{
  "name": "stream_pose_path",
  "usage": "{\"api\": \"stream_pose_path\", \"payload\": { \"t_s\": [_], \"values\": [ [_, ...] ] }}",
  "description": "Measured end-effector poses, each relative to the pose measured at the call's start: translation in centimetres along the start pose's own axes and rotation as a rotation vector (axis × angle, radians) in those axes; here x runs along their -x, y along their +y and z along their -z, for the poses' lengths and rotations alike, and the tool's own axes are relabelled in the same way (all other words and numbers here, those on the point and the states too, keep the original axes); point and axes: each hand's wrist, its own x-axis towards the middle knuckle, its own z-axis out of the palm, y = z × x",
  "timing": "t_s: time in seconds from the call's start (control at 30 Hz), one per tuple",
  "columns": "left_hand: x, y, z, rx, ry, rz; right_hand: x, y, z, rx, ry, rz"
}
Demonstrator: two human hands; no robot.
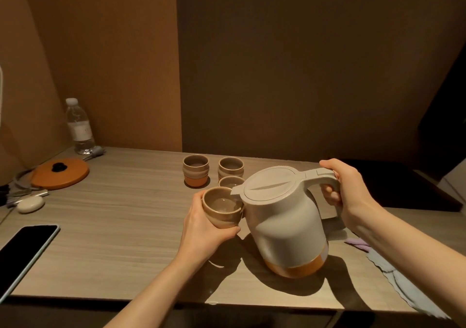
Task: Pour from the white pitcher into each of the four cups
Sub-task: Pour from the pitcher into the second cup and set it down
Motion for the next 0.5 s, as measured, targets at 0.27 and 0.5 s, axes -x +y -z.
{"api": "stream_pose_path", "payload": {
  "t_s": [0.27, 0.5],
  "values": [
    [-0.8, 1.0, -0.1, 0.034, 0.005, -0.005, 0.3, 0.5, 0.3, -0.119, 0.048, 0.035],
    [-2.0, 1.5, -0.3, 0.007, 0.031, -0.028, 0.1, 0.3, 0.4, -0.183, 0.085, 0.025]
  ]
}}
